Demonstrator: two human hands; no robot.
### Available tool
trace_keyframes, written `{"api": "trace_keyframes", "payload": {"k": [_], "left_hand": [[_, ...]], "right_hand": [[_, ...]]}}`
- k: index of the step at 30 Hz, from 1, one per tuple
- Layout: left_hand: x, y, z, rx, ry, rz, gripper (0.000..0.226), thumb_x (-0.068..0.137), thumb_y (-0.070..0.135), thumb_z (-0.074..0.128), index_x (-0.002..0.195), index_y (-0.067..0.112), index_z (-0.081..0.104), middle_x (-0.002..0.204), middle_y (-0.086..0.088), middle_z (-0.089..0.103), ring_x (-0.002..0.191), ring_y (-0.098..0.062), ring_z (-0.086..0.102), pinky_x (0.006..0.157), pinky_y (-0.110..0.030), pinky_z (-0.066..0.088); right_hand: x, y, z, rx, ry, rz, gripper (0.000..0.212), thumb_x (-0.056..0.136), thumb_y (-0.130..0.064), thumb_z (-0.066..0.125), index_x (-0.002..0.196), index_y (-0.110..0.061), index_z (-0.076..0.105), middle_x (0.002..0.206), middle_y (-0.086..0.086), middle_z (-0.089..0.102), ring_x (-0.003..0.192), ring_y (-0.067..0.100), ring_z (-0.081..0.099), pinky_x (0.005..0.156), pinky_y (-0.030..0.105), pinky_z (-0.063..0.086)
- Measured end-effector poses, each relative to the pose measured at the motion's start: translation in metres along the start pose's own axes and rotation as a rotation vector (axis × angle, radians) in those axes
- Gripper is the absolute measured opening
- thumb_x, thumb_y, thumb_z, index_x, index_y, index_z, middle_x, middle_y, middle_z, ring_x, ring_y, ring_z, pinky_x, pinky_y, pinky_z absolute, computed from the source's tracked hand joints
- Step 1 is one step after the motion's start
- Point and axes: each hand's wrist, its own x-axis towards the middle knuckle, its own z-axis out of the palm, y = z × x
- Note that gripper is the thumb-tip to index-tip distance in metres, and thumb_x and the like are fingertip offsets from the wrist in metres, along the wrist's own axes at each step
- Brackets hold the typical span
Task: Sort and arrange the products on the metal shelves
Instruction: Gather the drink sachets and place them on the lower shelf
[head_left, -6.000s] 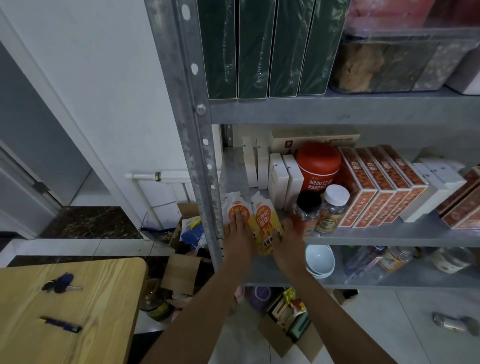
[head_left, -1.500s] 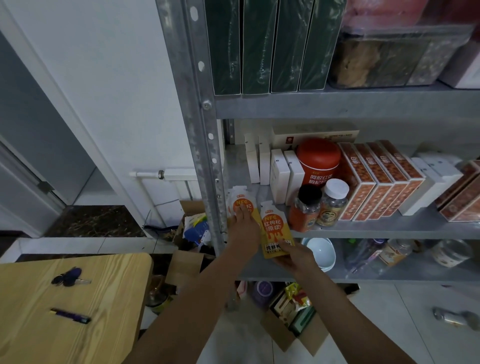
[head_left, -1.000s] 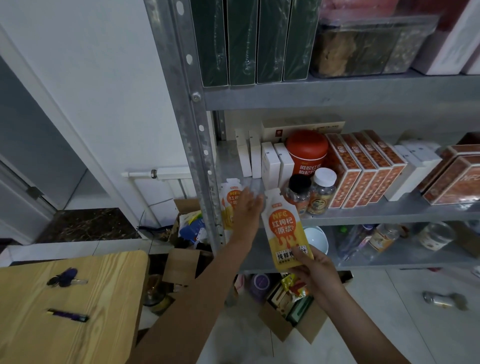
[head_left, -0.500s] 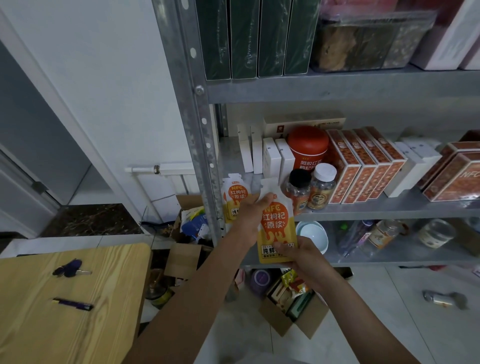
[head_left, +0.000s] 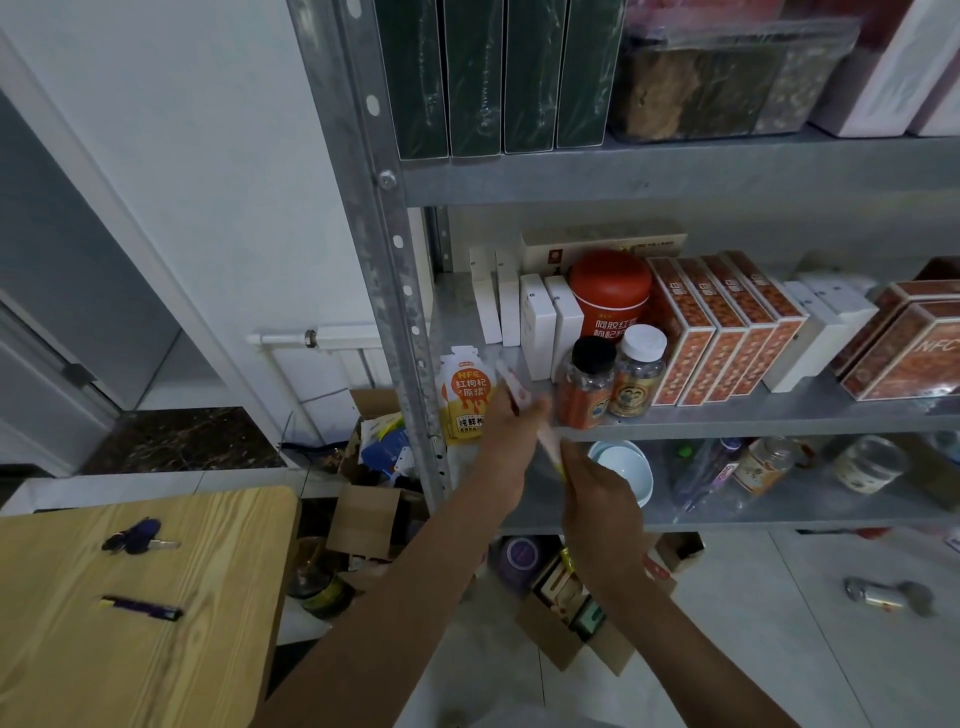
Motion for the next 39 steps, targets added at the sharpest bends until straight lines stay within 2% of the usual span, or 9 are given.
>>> {"api": "trace_keyframes", "payload": {"k": [5, 12, 18, 22, 25, 27, 30, 36, 39], "left_hand": [[0.008, 0.012, -0.013, -0.054, 0.09, 0.007, 0.028, 0.102, 0.005, 0.042, 0.127, 0.005, 0.056, 0.127, -0.015, 0.062, 0.118, -0.032, 0.058, 0.105, -0.052, 0.044], [0.004, 0.01, -0.012, -0.15, -0.043, 0.01, 0.029, 0.101, 0.002, 0.043, 0.125, -0.004, 0.058, 0.123, -0.026, 0.062, 0.118, -0.039, 0.058, 0.104, -0.054, 0.044], [-0.011, 0.0, 0.01, -0.023, 0.014, -0.044, 0.033, 0.094, 0.037, 0.06, 0.12, 0.018, 0.054, 0.107, -0.005, 0.066, 0.102, -0.025, 0.064, 0.083, -0.036, 0.055], [-0.019, -0.017, 0.023, -0.114, 0.03, -0.114, 0.015, 0.099, 0.025, 0.054, 0.098, 0.01, 0.055, 0.084, -0.01, 0.062, 0.078, -0.022, 0.065, 0.077, -0.033, 0.054], [-0.012, -0.019, 0.016, -0.106, 0.247, -0.118, 0.015, 0.101, 0.012, 0.048, 0.089, 0.019, 0.054, 0.091, -0.004, 0.064, 0.085, -0.021, 0.063, 0.079, -0.041, 0.055], [-0.01, -0.017, 0.007, -0.079, 0.278, -0.109, 0.02, 0.101, 0.01, 0.048, 0.087, 0.022, 0.055, 0.089, -0.001, 0.065, 0.081, -0.018, 0.063, 0.073, -0.038, 0.053], [-0.007, -0.016, 0.0, -0.058, 0.223, -0.111, 0.021, 0.101, 0.008, 0.048, 0.091, 0.022, 0.06, 0.095, -0.002, 0.068, 0.088, -0.021, 0.065, 0.086, -0.045, 0.053], [0.01, -0.018, -0.014, 0.027, 0.169, 0.036, 0.013, 0.096, 0.008, 0.059, 0.106, 0.014, 0.063, 0.105, -0.005, 0.07, 0.094, -0.02, 0.067, 0.078, -0.029, 0.057], [0.023, -0.025, -0.018, 0.256, 0.202, 0.144, 0.049, 0.088, -0.004, 0.062, 0.134, 0.009, 0.048, 0.119, -0.005, 0.06, 0.1, -0.014, 0.058, 0.058, -0.006, 0.046]], "right_hand": [[0.0, 0.01, -0.003, 0.654, -0.327, 0.165, 0.085, 0.083, -0.033, 0.075, 0.15, -0.033, 0.023, 0.148, -0.031, 0.025, 0.128, -0.019, 0.028, 0.106, 0.011, 0.03], [0.011, 0.03, -0.02, 1.37, -0.399, 0.55, 0.051, 0.064, -0.019, 0.08, 0.111, -0.008, 0.065, 0.099, 0.006, 0.076, 0.09, 0.023, 0.073, 0.07, 0.031, 0.06], [0.012, 0.031, -0.029, 0.729, 0.017, 0.399, 0.019, 0.082, 0.006, 0.069, 0.077, -0.012, 0.071, 0.071, 0.004, 0.069, 0.073, 0.029, 0.065, 0.068, 0.041, 0.054], [-0.003, 0.032, -0.029, 0.085, 0.139, -0.243, 0.041, 0.076, 0.004, 0.076, 0.115, -0.01, 0.072, 0.108, 0.008, 0.073, 0.087, 0.025, 0.072, 0.071, 0.039, 0.059], [-0.008, 0.042, -0.026, 0.354, -0.117, -0.296, 0.07, 0.071, -0.01, 0.085, 0.135, -0.01, 0.055, 0.137, 0.004, 0.056, 0.125, 0.014, 0.053, 0.103, 0.024, 0.042], [-0.006, 0.043, -0.028, 0.678, -0.262, -0.188, 0.061, 0.082, -0.014, 0.076, 0.137, -0.018, 0.05, 0.142, -0.013, 0.046, 0.13, -0.01, 0.038, 0.105, 0.009, 0.033], [0.003, 0.042, -0.022, 1.106, -0.377, 0.283, 0.028, 0.09, -0.01, 0.068, 0.115, -0.022, 0.065, 0.113, -0.014, 0.071, 0.101, -0.001, 0.066, 0.078, 0.017, 0.054], [0.034, 0.027, 0.001, 1.099, -0.354, 0.783, 0.008, 0.082, -0.01, 0.076, 0.086, -0.005, 0.071, 0.083, 0.01, 0.076, 0.073, 0.019, 0.072, 0.067, 0.026, 0.057], [0.049, 0.015, 0.009, 1.076, -0.33, 0.832, 0.006, 0.083, -0.008, 0.075, 0.081, -0.005, 0.07, 0.081, 0.011, 0.074, 0.07, 0.021, 0.071, 0.072, 0.032, 0.06]]}}
